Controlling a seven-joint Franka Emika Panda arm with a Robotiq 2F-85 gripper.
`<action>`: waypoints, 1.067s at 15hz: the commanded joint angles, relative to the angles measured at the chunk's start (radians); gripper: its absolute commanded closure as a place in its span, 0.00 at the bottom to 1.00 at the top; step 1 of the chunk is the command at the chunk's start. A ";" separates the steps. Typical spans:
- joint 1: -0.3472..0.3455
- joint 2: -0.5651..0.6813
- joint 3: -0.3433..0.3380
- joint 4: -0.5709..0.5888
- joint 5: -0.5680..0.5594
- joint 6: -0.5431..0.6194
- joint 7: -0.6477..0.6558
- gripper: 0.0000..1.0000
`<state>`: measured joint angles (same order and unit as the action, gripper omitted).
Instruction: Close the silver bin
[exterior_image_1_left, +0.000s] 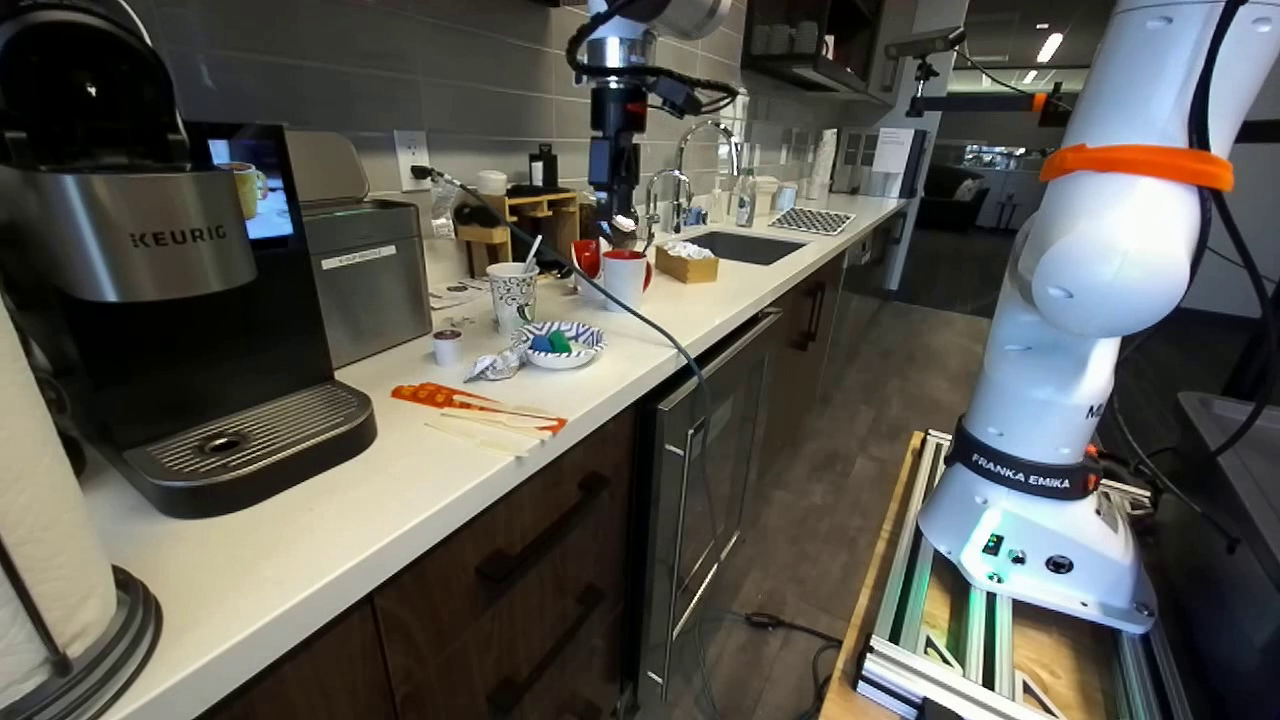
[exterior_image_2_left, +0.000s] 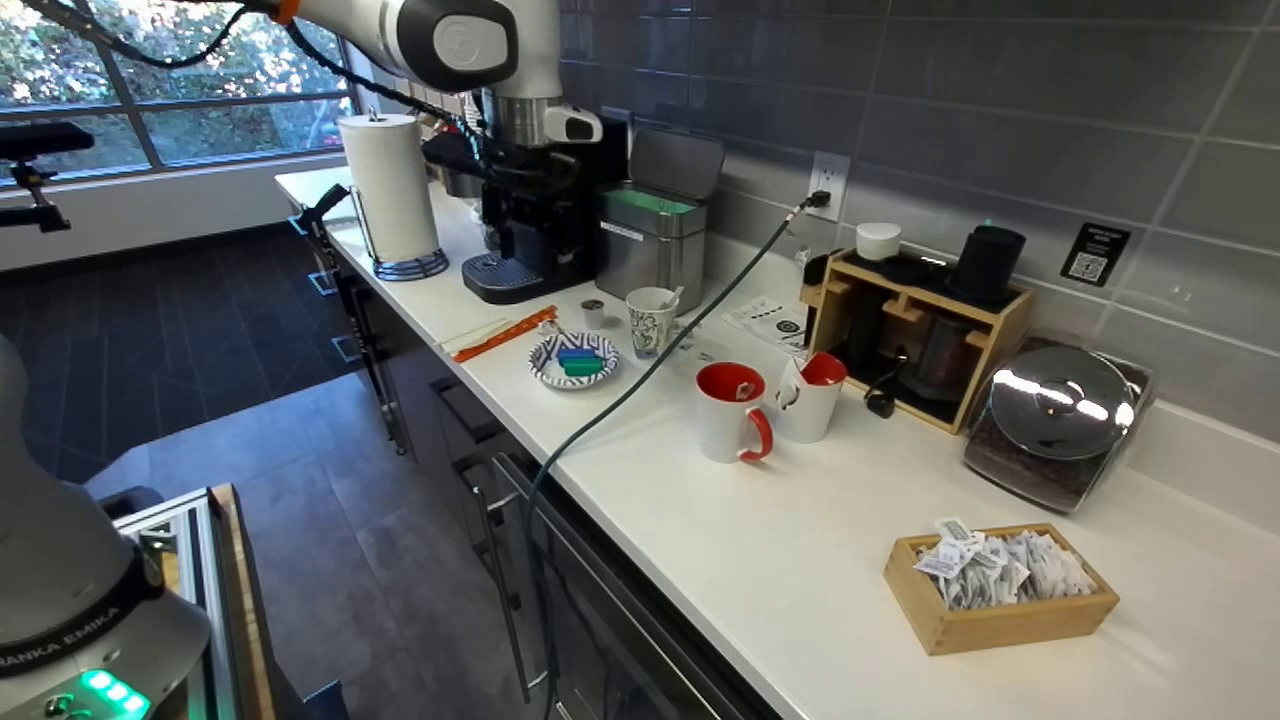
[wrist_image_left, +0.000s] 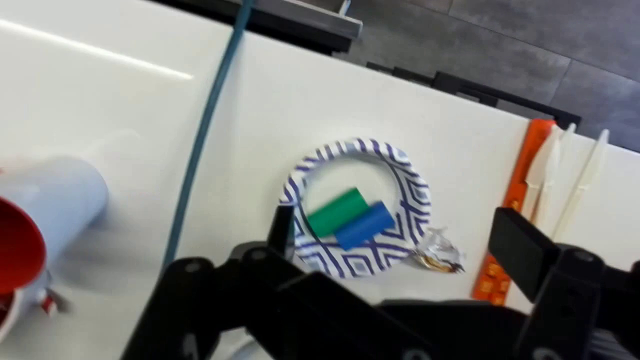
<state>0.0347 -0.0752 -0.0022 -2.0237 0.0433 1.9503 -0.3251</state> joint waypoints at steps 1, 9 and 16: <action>0.011 0.143 0.005 0.236 0.133 -0.093 -0.181 0.00; -0.030 0.210 0.025 0.359 0.239 -0.148 -0.275 0.00; -0.106 0.270 0.017 0.342 0.588 -0.123 -0.510 0.00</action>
<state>-0.0183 0.1445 0.0156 -1.6785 0.4801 1.8059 -0.7165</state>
